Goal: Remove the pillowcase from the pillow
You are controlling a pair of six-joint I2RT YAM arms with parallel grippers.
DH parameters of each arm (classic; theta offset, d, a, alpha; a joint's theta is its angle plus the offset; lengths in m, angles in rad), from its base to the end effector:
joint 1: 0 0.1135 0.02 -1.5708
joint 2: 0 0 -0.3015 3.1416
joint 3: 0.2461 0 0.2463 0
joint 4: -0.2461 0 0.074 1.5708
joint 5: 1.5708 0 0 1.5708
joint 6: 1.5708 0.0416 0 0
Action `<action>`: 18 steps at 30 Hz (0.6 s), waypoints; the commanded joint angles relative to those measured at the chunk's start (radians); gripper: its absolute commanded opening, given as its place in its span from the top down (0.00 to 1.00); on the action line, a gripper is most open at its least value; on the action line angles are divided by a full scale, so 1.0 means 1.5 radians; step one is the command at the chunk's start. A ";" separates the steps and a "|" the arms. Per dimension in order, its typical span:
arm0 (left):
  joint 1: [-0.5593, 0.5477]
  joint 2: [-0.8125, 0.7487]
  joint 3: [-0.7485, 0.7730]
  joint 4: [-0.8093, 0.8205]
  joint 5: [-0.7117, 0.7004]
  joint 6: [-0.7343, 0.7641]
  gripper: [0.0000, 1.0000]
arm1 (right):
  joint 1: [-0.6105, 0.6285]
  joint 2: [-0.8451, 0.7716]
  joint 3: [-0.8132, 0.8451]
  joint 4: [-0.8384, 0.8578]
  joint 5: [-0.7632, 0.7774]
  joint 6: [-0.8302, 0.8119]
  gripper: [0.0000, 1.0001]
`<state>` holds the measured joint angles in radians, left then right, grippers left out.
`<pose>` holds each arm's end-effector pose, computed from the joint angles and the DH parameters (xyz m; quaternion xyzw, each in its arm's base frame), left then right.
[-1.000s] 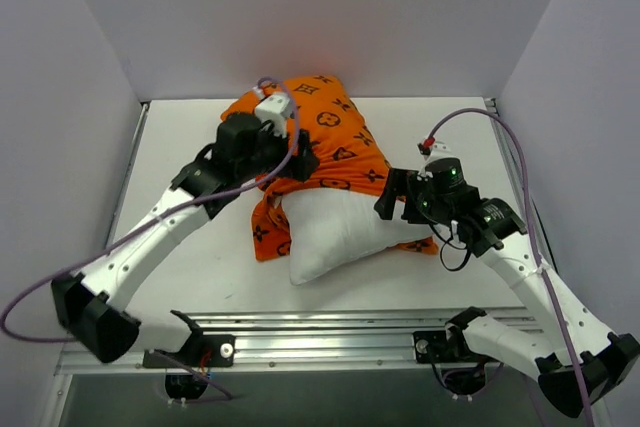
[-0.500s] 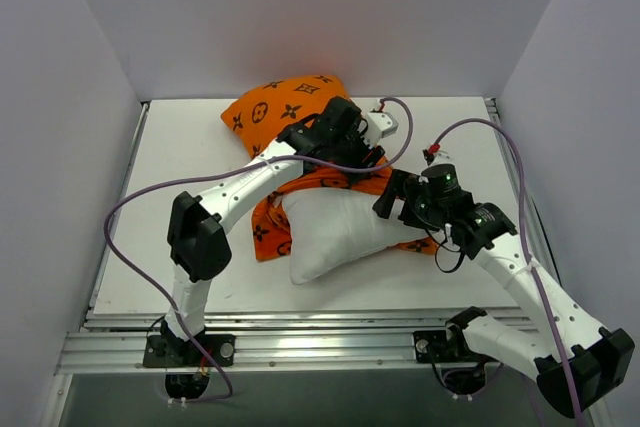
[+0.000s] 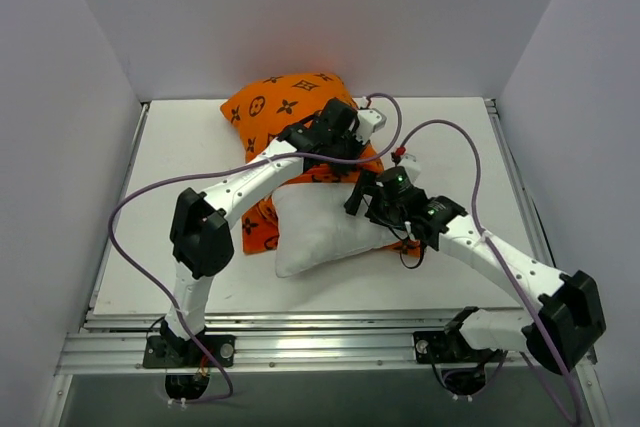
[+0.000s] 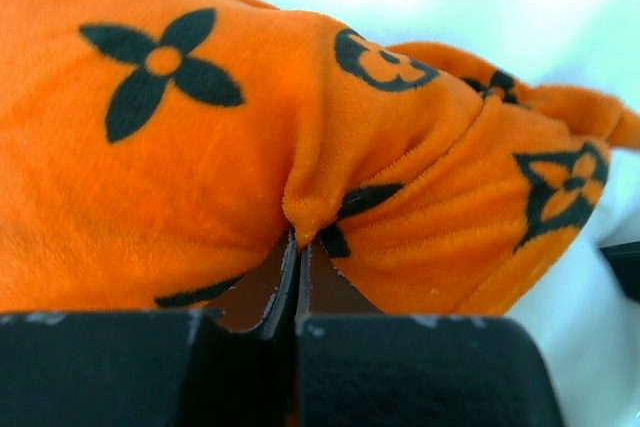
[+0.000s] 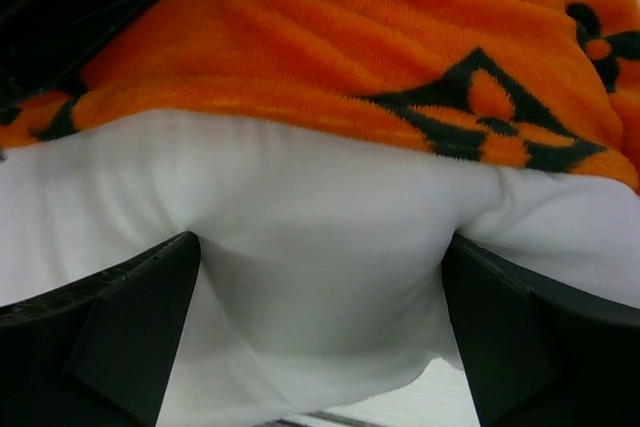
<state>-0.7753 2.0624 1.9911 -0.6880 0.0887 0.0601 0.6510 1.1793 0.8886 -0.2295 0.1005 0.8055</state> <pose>0.3464 -0.3446 0.3427 0.3884 0.8319 -0.1762 0.3551 0.2023 0.1489 0.3239 0.0918 0.8596 0.3009 0.4027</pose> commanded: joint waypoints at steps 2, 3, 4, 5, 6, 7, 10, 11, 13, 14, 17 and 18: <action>0.017 -0.010 -0.016 0.028 -0.035 -0.081 0.98 | 0.009 0.087 0.028 0.087 0.072 0.024 0.00; 0.020 -0.011 -0.017 0.033 -0.035 -0.090 0.98 | 0.009 0.115 0.035 0.102 0.076 0.014 0.10; 0.024 -0.010 -0.016 0.037 -0.035 -0.111 0.98 | 0.008 0.128 0.036 0.112 0.076 0.004 0.20; 0.035 -0.010 -0.016 0.040 -0.032 -0.120 0.98 | 0.008 0.138 0.037 0.123 0.059 -0.007 0.36; 0.041 -0.010 -0.016 0.047 -0.028 -0.130 0.98 | 0.004 0.151 0.034 0.143 0.045 -0.028 0.83; 0.048 -0.010 -0.017 0.051 -0.030 -0.152 0.98 | 0.003 0.157 0.032 0.147 0.032 -0.036 0.99; 0.085 -0.011 -0.009 0.054 -0.052 -0.205 0.98 | 0.004 0.144 0.028 0.147 -0.045 -0.087 1.00; 0.097 -0.012 -0.005 0.053 -0.053 -0.218 0.98 | 0.004 0.132 0.027 0.144 -0.077 -0.095 1.00; 0.138 -0.016 0.004 0.046 -0.101 -0.258 0.98 | 0.002 0.078 0.031 0.105 -0.111 -0.132 1.00; 0.152 -0.018 0.005 0.044 -0.117 -0.266 0.98 | 0.002 0.057 0.036 0.081 -0.120 -0.144 1.00; 0.203 -0.037 0.013 0.031 -0.201 -0.287 0.98 | -0.006 -0.072 0.067 -0.034 -0.148 -0.190 1.00; 0.215 -0.042 0.012 0.030 -0.215 -0.296 0.98 | -0.017 -0.097 0.077 -0.091 -0.169 -0.197 1.00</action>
<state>-0.5777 2.0533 1.9762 -0.6582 0.0353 -0.3359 0.6483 1.2144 0.9325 -0.0902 -0.0525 0.6197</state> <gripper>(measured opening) 0.042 0.067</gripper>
